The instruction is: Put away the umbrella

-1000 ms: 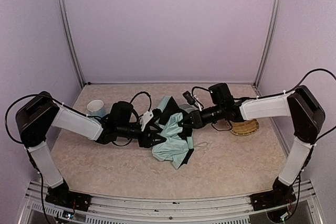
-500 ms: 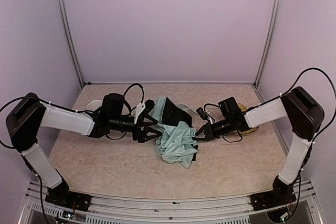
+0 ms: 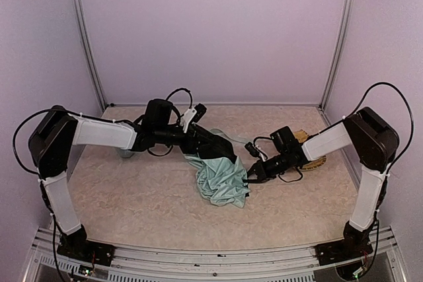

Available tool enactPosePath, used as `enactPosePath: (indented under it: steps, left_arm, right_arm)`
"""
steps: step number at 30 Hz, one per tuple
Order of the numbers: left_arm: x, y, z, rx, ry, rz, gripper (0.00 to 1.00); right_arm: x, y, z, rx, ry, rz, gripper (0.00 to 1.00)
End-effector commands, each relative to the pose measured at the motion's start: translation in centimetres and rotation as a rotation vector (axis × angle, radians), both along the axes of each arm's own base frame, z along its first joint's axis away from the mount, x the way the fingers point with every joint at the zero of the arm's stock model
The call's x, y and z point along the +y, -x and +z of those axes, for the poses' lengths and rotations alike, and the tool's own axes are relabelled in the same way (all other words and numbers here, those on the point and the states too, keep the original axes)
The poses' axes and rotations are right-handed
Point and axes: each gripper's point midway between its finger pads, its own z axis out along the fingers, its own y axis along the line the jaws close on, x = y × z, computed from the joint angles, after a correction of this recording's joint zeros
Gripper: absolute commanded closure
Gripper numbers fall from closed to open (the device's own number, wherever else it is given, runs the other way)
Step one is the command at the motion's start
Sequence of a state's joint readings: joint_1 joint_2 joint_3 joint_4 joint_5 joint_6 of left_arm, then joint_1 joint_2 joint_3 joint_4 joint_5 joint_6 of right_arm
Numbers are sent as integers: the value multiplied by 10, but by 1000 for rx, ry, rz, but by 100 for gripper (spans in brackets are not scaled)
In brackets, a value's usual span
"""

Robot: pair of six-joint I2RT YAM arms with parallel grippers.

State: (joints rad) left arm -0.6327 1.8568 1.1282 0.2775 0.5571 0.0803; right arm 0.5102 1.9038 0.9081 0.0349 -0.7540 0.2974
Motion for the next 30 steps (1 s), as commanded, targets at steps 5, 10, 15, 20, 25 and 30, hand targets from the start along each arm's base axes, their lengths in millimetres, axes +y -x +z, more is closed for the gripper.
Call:
enactPosePath:
  steps: [5,10,15,20,25,30]
  left_arm:
    - [9,2,-2,13,-133,26,43]
    - [25,55,36,-273,-114,-169,29]
    - [41,39,27,-377,-230,-60,30]
    - [80,-2,40,-239,-122,220,42]
    - [112,-19,14,-69,-63,445,31]
    - [88,5,-5,63,50,334,22]
  right_arm:
    - [-2,-2,2,-24,18,18,99]
    - [1,-4,18,-56,-2,41,97]
    - [-2,-10,45,-129,48,80,65]
    - [-35,-43,92,-330,295,-6,46]
    - [-83,-85,125,-423,624,-168,43]
    - [-39,-112,205,-674,644,-248,43]
